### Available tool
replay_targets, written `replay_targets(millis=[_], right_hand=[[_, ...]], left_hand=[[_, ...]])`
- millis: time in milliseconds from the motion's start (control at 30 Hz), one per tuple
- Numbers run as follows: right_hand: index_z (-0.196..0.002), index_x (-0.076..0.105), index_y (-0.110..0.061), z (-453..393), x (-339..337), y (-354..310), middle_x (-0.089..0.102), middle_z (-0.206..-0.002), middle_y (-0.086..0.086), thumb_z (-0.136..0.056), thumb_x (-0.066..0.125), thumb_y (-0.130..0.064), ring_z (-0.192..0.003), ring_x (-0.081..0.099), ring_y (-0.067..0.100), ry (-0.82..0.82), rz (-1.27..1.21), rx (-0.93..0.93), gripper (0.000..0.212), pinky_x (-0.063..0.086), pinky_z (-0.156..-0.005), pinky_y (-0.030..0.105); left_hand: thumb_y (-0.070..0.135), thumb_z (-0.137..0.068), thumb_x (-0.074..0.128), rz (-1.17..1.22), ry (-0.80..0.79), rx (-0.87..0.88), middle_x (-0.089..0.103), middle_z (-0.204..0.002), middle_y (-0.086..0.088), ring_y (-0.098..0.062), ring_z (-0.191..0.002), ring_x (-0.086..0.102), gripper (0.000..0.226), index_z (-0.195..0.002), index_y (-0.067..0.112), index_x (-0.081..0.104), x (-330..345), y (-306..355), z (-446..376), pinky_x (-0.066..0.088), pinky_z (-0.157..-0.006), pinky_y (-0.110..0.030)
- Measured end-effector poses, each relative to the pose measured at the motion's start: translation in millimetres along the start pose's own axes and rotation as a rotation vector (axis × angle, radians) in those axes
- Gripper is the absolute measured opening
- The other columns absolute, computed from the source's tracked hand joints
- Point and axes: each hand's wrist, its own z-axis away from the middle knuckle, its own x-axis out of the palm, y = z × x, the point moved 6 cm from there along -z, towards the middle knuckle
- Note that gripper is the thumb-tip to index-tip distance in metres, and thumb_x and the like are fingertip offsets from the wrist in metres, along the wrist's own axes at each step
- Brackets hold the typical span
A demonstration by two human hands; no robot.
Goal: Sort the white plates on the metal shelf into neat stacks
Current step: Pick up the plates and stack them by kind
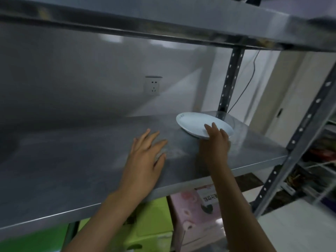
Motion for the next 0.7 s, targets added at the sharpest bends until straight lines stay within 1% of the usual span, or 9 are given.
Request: replay_targets(millis=[67, 167, 233, 300, 400, 467, 533, 667, 700], right_hand=[[-0.127, 0.060, -0.023, -8.9, 4.9, 5.6, 0.047, -0.147, 0.001, -0.087, 0.055, -0.011, -0.139, 0.032, 0.028, -0.042, 0.008, -0.004, 0.042, 0.018, -0.115, 0.050], [-0.105, 0.073, -0.017, -13.1, 7.4, 7.1, 0.070, -0.114, 0.007, -0.085, 0.053, -0.007, -0.121, 0.052, 0.030, 0.003, -0.026, -0.010, 0.031, 0.030, -0.109, 0.046], [-0.089, 0.076, -0.014, -13.8, 2.2, 3.0, 0.073, -0.092, 0.008, -0.084, 0.053, -0.005, -0.098, 0.062, 0.031, 0.078, -0.063, -0.063, 0.025, 0.042, -0.096, 0.037], [-0.075, 0.073, -0.013, -13.8, -3.5, -4.5, 0.070, -0.078, 0.006, -0.083, 0.056, -0.003, -0.083, 0.063, 0.026, 0.122, -0.116, -0.135, 0.021, 0.042, -0.078, 0.026], [-0.083, 0.074, -0.013, -5.9, -8.9, -21.5, 0.067, -0.093, 0.001, -0.084, 0.062, -0.004, -0.101, 0.059, 0.021, 0.133, -0.241, -0.195, 0.014, 0.029, -0.087, 0.012], [-0.088, 0.074, -0.014, 4.5, -12.6, -41.8, 0.069, -0.099, 0.007, -0.084, 0.065, -0.005, -0.113, 0.057, 0.025, 0.164, -0.291, -0.283, 0.013, 0.029, -0.098, 0.016], [-0.087, 0.074, -0.010, 18.9, -16.8, -69.5, 0.069, -0.097, 0.006, -0.081, 0.067, 0.000, -0.115, 0.056, 0.027, 0.191, -0.376, -0.374, 0.013, 0.030, -0.098, 0.018], [-0.089, 0.073, -0.015, 53.8, -12.7, -134.3, 0.057, -0.094, -0.027, -0.083, 0.065, 0.000, -0.122, 0.049, 0.017, 0.094, -0.576, -0.529, 0.017, 0.025, -0.098, 0.002], [-0.089, 0.073, -0.016, 63.9, -8.7, -151.0, 0.058, -0.094, -0.029, -0.083, 0.065, 0.000, -0.123, 0.048, 0.014, 0.049, -0.637, -0.552, 0.019, 0.025, -0.098, 0.002]], left_hand=[[0.027, -0.088, 0.055, 0.014, 0.002, -0.014, 0.052, -0.137, -0.005, -0.026, -0.135, 0.037, 0.037, -0.123, 0.018, 0.063, 8.4, 1.9, -5.6, 0.036, -0.105, -0.055], [0.028, -0.087, 0.056, 0.007, 0.008, -0.033, 0.053, -0.136, -0.002, -0.023, -0.134, 0.039, 0.037, -0.123, 0.020, 0.062, 15.1, 4.0, -10.2, 0.035, -0.108, -0.048], [0.031, -0.088, 0.054, -0.005, 0.000, -0.053, 0.052, -0.137, -0.001, -0.020, -0.134, 0.039, 0.041, -0.126, 0.019, 0.060, 17.6, 4.2, -12.5, 0.030, -0.112, -0.038], [0.033, -0.089, 0.051, 0.006, -0.020, -0.075, 0.051, -0.139, 0.001, -0.018, -0.135, 0.038, 0.044, -0.130, 0.018, 0.056, 16.7, 4.6, -14.8, 0.023, -0.111, -0.027], [0.031, -0.092, 0.052, 0.020, 0.002, -0.076, 0.047, -0.142, 0.002, -0.014, -0.136, 0.035, 0.043, -0.133, 0.018, 0.054, 3.6, 5.7, -20.0, 0.021, -0.110, -0.023], [0.032, -0.092, 0.050, 0.022, 0.037, -0.059, 0.044, -0.144, 0.003, -0.012, -0.138, 0.031, 0.045, -0.135, 0.020, 0.052, -11.1, 5.4, -23.6, 0.020, -0.112, -0.020], [0.027, -0.092, 0.053, 0.008, 0.094, -0.033, 0.041, -0.146, 0.003, -0.013, -0.140, 0.026, 0.044, -0.136, 0.021, 0.050, -31.6, 2.5, -24.2, 0.019, -0.114, -0.021], [0.017, -0.090, 0.063, -0.110, 0.231, -0.007, 0.042, -0.145, 0.000, -0.017, -0.143, 0.022, 0.045, -0.133, 0.016, 0.052, -85.6, -10.6, -13.3, 0.016, -0.113, -0.015], [0.014, -0.088, 0.065, -0.149, 0.268, -0.007, 0.045, -0.142, -0.002, -0.019, -0.141, 0.026, 0.043, -0.130, 0.014, 0.055, -101.0, -15.6, -6.6, 0.018, -0.113, -0.016]])
